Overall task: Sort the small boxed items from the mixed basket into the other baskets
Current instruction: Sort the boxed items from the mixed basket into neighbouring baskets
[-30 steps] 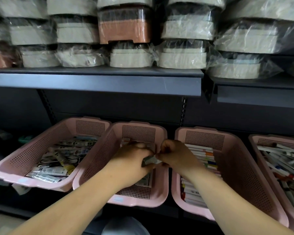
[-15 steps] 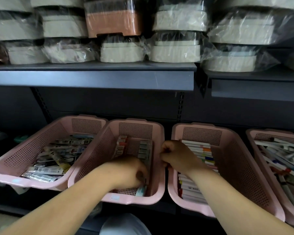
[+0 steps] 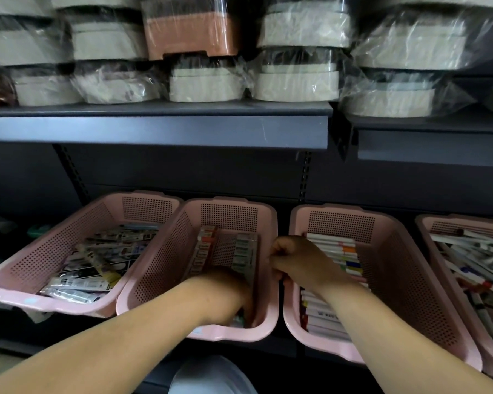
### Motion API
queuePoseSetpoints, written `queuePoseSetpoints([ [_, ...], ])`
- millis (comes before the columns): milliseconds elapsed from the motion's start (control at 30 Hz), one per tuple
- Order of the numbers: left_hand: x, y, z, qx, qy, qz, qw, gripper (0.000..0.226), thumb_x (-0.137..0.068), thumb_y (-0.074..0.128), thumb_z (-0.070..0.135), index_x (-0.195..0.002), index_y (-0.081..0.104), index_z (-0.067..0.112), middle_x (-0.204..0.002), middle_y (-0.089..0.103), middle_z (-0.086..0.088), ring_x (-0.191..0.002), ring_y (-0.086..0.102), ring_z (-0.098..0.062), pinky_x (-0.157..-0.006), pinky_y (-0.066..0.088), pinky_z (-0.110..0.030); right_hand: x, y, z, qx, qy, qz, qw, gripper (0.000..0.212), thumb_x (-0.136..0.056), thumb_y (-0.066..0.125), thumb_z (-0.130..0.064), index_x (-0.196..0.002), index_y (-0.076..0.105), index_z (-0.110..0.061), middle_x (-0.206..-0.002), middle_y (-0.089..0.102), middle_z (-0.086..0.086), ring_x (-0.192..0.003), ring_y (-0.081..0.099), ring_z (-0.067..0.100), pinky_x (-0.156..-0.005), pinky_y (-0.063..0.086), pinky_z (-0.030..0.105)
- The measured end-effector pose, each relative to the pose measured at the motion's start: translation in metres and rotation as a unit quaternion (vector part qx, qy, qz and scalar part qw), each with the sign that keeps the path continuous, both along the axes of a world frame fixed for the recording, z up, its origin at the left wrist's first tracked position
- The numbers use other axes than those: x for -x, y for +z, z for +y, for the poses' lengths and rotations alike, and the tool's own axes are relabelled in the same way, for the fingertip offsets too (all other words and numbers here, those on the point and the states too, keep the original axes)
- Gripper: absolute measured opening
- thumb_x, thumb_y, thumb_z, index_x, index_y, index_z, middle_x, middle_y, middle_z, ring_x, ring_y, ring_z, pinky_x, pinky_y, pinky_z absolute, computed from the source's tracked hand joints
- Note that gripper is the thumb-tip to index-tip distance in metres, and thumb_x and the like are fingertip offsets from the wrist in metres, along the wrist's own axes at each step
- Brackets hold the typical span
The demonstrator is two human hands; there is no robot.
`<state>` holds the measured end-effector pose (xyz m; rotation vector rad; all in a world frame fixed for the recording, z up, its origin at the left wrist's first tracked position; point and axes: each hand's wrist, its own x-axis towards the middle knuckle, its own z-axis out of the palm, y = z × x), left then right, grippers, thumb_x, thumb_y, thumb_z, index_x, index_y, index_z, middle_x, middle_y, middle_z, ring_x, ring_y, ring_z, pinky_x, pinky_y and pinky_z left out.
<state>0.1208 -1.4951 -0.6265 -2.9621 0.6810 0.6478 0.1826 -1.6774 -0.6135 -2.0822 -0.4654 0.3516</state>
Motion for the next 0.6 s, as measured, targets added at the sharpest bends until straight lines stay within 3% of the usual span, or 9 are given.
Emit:
queuePoseSetpoints([
  [200,-0.002,0.007,0.016,-0.026,-0.002,-0.071,0.997,0.026,-0.085,0.075,0.039,-0.109,0.074,0.027,-0.096,0.069,0.007,-0.086,0.060,-0.020,-0.074,0.047,-0.028,0.003,0.001,0.001,-0.011,-0.002,0.009,1.000,0.008,-0.090,0.063,-0.017,-0.086,0.066,-0.010,-0.065,0.065,0.002,-0.058,0.061,0.010,-0.056,0.050,0.026],
  [400,-0.003,-0.003,0.018,-0.042,-0.001,-0.071,0.997,0.020,-0.087,0.071,0.044,-0.103,0.072,0.031,-0.098,0.067,0.005,-0.092,0.061,-0.023,-0.078,0.048,-0.030,0.005,0.002,0.000,-0.013,0.001,0.014,1.000,0.010,-0.090,0.063,-0.019,-0.086,0.066,-0.010,-0.066,0.065,0.002,-0.061,0.061,0.012,-0.060,0.051,0.029],
  [467,-0.004,-0.006,0.019,-0.043,0.006,-0.076,0.996,0.017,-0.087,0.070,0.045,-0.084,0.067,0.029,-0.081,0.059,0.008,-0.085,0.058,-0.023,-0.077,0.049,-0.030,0.005,0.002,0.000,-0.015,0.001,0.012,1.000,0.010,-0.090,0.063,-0.018,-0.083,0.066,-0.011,-0.065,0.065,0.001,-0.060,0.060,0.011,-0.060,0.051,0.028],
  [533,-0.003,-0.009,0.019,-0.045,0.006,-0.081,0.996,0.032,-0.086,0.068,0.045,-0.065,0.051,0.029,-0.068,0.046,0.009,-0.076,0.050,-0.022,-0.071,0.045,-0.030,0.005,0.003,-0.001,-0.016,0.000,0.012,1.000,0.010,-0.090,0.063,-0.017,-0.083,0.066,-0.011,-0.064,0.065,0.001,-0.059,0.060,0.011,-0.059,0.050,0.026],
  [600,-0.004,-0.012,0.018,-0.052,0.006,-0.094,0.994,0.026,-0.086,0.065,0.043,-0.069,0.053,0.027,-0.068,0.045,0.007,-0.075,0.051,-0.023,-0.070,0.042,-0.030,0.006,0.003,-0.001,-0.020,-0.002,0.016,1.000,0.009,-0.090,0.063,-0.016,-0.085,0.066,-0.009,-0.065,0.065,0.002,-0.060,0.060,0.011,-0.059,0.050,0.027],
])
